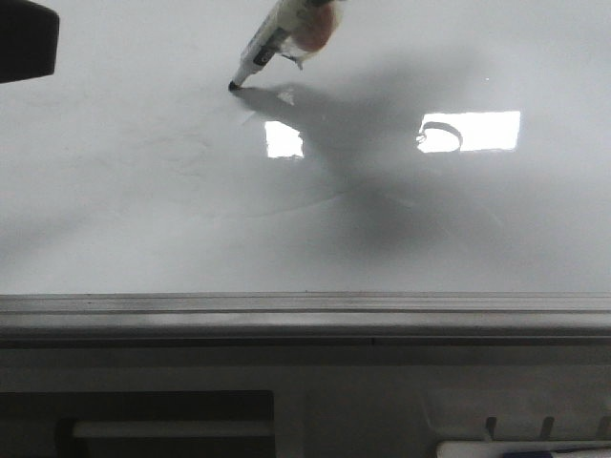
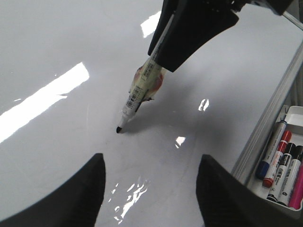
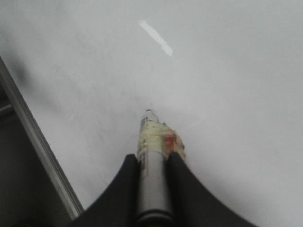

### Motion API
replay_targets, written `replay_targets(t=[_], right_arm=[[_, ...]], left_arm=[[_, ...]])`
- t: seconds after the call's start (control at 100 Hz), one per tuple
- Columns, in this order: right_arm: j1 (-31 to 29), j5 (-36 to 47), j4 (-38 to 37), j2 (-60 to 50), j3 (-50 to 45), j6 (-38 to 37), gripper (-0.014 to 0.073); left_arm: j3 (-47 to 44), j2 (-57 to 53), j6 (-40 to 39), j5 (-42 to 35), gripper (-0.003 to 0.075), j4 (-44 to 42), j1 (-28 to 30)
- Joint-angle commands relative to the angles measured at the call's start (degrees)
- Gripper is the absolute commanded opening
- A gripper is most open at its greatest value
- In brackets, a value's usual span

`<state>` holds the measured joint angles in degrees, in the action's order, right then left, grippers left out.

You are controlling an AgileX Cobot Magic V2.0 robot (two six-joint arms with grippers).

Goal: Write number 3 on whiteboard

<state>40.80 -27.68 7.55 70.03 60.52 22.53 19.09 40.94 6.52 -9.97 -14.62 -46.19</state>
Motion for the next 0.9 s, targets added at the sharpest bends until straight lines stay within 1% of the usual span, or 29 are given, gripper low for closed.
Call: replay_targets(t=[0.0, 0.2, 0.25, 0.36, 0.42, 0.7, 0.82, 0.89], right_arm=[[-1.23, 3.01, -0.54, -1.12, 2.16, -0.15, -0.0060], [-2.29, 0.95, -1.19, -2.62, 2.16, -0.15, -0.0053], [-2.44, -0.87, -1.32, -3.30, 2.16, -0.15, -0.0039], [-2.44, -4.84, -3.23, -3.90, 2.06, -3.00, -0.0040], [-2.44, -6.71, -3.35, -3.62, 1.94, -3.10, -0.0040], [0.24, -5.50, -3.24, 0.99, 1.94, -3.10, -0.0040], [0.24, -5.49, -3.35, 0.43, 1.94, -3.10, -0.0040], [0.12, -7.26, -3.79, -0.54, 1.94, -3.20, -0.0040]], left_arm=[[1.51, -0.25, -0.60, -3.68, 0.0384, 0.83, -0.18], [1.51, -0.25, -0.60, -3.68, 0.0384, 0.83, -0.18], [1.51, -0.25, -0.60, -3.68, 0.0384, 0.83, -0.18], [1.51, -0.25, -0.60, -3.68, 0.0384, 0.83, -0.18], [1.51, -0.25, -0.60, -3.68, 0.0384, 0.83, -0.18], [1.51, -0.25, -0.60, -3.68, 0.0384, 0.83, -0.18], [1.51, -0.25, -0.60, -3.49, 0.0384, 0.83, -0.18], [1.51, -0.25, -0.60, -3.42, 0.0384, 0.83, -0.18]])
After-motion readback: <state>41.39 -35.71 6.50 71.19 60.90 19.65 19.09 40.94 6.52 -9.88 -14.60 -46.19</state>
